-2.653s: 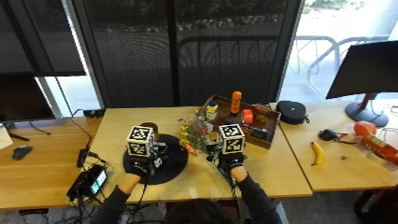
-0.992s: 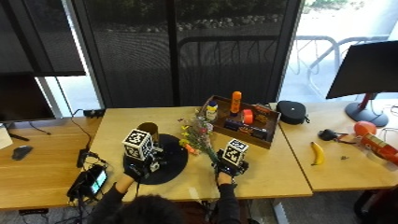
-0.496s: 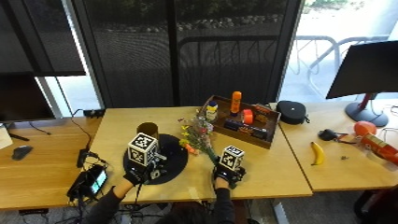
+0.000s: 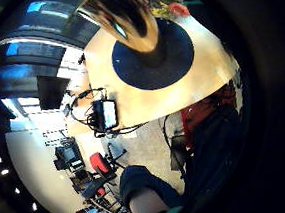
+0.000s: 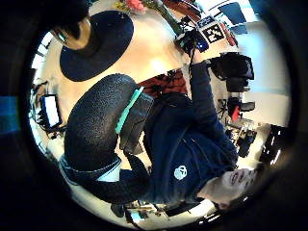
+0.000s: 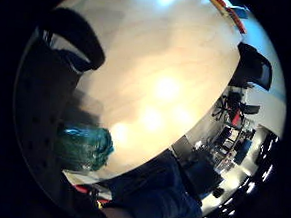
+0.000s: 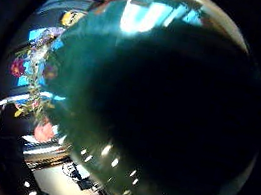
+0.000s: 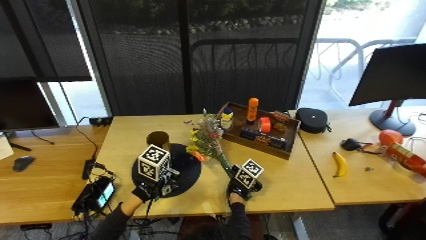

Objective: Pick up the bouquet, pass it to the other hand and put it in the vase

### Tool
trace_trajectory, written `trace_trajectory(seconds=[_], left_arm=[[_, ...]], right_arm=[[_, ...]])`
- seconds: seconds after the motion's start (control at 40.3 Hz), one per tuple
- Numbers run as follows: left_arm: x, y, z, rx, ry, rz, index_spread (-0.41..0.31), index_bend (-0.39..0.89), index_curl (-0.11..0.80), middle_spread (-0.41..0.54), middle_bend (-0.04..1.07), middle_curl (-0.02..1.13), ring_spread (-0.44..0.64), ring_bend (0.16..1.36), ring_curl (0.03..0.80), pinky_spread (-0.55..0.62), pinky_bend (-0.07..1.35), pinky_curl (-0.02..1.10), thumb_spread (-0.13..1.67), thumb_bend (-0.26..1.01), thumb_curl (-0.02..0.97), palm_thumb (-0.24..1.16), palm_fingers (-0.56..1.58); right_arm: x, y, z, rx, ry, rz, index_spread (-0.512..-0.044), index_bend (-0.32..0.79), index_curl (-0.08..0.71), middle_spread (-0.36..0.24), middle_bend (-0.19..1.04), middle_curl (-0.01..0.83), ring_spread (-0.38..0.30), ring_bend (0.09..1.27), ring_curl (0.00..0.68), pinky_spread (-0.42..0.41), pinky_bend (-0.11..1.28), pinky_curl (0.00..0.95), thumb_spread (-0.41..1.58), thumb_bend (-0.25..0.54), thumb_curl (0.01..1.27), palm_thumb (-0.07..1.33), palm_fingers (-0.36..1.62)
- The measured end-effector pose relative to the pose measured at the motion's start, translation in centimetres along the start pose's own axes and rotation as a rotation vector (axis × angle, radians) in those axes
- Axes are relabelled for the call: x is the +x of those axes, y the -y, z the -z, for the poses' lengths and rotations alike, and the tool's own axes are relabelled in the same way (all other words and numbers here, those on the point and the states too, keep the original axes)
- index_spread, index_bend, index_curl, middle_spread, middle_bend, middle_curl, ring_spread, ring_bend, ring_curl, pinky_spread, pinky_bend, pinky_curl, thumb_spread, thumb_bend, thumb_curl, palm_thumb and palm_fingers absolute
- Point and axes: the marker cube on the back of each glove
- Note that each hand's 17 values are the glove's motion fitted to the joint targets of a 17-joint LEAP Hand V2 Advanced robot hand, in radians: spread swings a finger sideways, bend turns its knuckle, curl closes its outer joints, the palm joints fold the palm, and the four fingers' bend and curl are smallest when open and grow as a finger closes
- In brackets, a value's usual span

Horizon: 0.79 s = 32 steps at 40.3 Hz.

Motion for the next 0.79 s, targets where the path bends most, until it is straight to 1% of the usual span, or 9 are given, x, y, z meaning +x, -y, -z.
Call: trace_trajectory(seconds=[0.124, 0.223, 0.273, 0.322, 0.372, 0.446, 0.546, 0.645, 0.794], left_arm=[[-0.2, 0.4, -0.1, -0.011, -0.011, 0.005, -0.096, 0.28, 0.441, 0.117, 0.16, 0.32, 0.25, 0.4, 0.276, 0.37, 0.18, 0.28, 1.18, -0.01, 0.266, 0.14, 0.36], [-0.4, 1.5, -0.3, -0.04, -0.049, -0.005, -0.097, 0.28, 0.444, 0.116, 0.16, 0.32, 0.25, 0.4, 0.279, 0.37, 0.18, 0.28, 1.19, -0.01, 0.266, 0.14, 0.36], [-0.4, 2.0, -0.3, -0.06, -0.084, -0.026, -0.098, 0.28, 0.446, 0.116, 0.16, 0.32, 0.25, 0.4, 0.28, 0.37, 0.18, 0.28, 1.19, -0.01, 0.267, 0.15, 0.36], [-0.3, 2.5, -0.4, -0.091, -0.139, -0.069, -0.098, 0.27, 0.446, 0.116, 0.16, 0.32, 0.25, 0.4, 0.281, 0.36, 0.18, 0.28, 1.19, -0.01, 0.267, 0.15, 0.36], [-0.2, 3.1, -0.7, -0.146, -0.228, -0.141, -0.095, 0.27, 0.446, 0.116, 0.16, 0.31, 0.25, 0.4, 0.282, 0.36, 0.18, 0.28, 1.19, -0.01, 0.266, 0.15, 0.36], [0.6, 3.9, -0.8, -0.249, -0.419, -0.285, -0.094, 0.27, 0.447, 0.115, 0.16, 0.32, 0.24, 0.4, 0.283, 0.36, 0.18, 0.28, 1.19, -0.01, 0.266, 0.16, 0.37], [2.0, 5.0, -0.3, -0.335, -0.648, -0.394, -0.093, 0.26, 0.448, 0.118, 0.16, 0.31, 0.24, 0.4, 0.285, 0.36, 0.18, 0.28, 1.2, -0.02, 0.265, 0.16, 0.37], [3.1, 6.4, 0.3, -0.32, -0.755, -0.4, -0.075, 0.2, 0.435, 0.134, 0.15, 0.31, 0.25, 0.42, 0.292, 0.36, 0.2, 0.29, 1.2, -0.02, 0.264, 0.16, 0.34], [5.2, 8.0, 2.2, -0.282, -0.957, -0.405, -0.045, 0.16, 0.419, 0.165, 0.15, 0.3, 0.26, 0.44, 0.302, 0.37, 0.23, 0.31, 1.19, -0.01, 0.27, 0.19, 0.3]], right_arm=[[0.2, -0.4, 0.1, -0.018, 0.099, 0.002, -0.228, 0.42, 0.386, -0.171, 0.41, 0.543, -0.236, 0.6, 0.458, -0.266, 0.45, 0.387, 0.48, 0.058, 0.64, 1.14, 1.21], [0.2, 0.2, 2.1, 0.139, 0.271, 0.052, -0.23, 0.47, 0.425, -0.178, 0.45, 0.573, -0.235, 0.59, 0.472, -0.265, 0.42, 0.398, 0.34, 0.039, 0.67, 1.17, 1.21], [-0.5, -0.2, 3.0, 0.141, 0.402, 0.117, -0.231, 0.49, 0.443, -0.181, 0.47, 0.586, -0.236, 0.59, 0.479, -0.268, 0.41, 0.402, 0.28, 0.036, 0.68, 1.19, 1.2], [-0.6, -0.6, 3.3, 0.079, 0.464, 0.103, -0.231, 0.5, 0.459, -0.18, 0.48, 0.598, -0.238, 0.59, 0.487, -0.269, 0.4, 0.409, 0.22, 0.03, 0.69, 1.2, 1.2], [0.4, -0.4, 3.1, 0.044, 0.425, -0.014, -0.227, 0.51, 0.473, -0.181, 0.49, 0.609, -0.239, 0.59, 0.493, -0.271, 0.4, 0.415, 0.17, 0.024, 0.69, 1.22, 1.19], [1.6, 1.0, 3.2, 0.125, 0.38, -0.125, -0.226, 0.53, 0.494, -0.182, 0.5, 0.624, -0.235, 0.59, 0.505, -0.272, 0.39, 0.423, 0.1, 0.015, 0.7, 1.23, 1.19], [0.9, 1.0, 4.4, 0.135, 0.565, 0.026, -0.227, 0.54, 0.52, -0.184, 0.51, 0.643, -0.237, 0.59, 0.518, -0.272, 0.39, 0.438, 0.03, 0.012, 0.72, 1.25, 1.19], [0.2, 1.6, 4.8, 0.111, 0.757, 0.209, -0.227, 0.55, 0.541, -0.185, 0.52, 0.659, -0.236, 0.6, 0.531, -0.272, 0.39, 0.449, -0.03, 0.011, 0.73, 1.25, 1.19], [-0.6, 0.0, 7.0, 0.109, 0.909, 0.275, -0.227, 0.56, 0.568, -0.185, 0.53, 0.677, -0.236, 0.6, 0.547, -0.272, 0.39, 0.465, -0.11, 0.01, 0.74, 1.25, 1.19]])
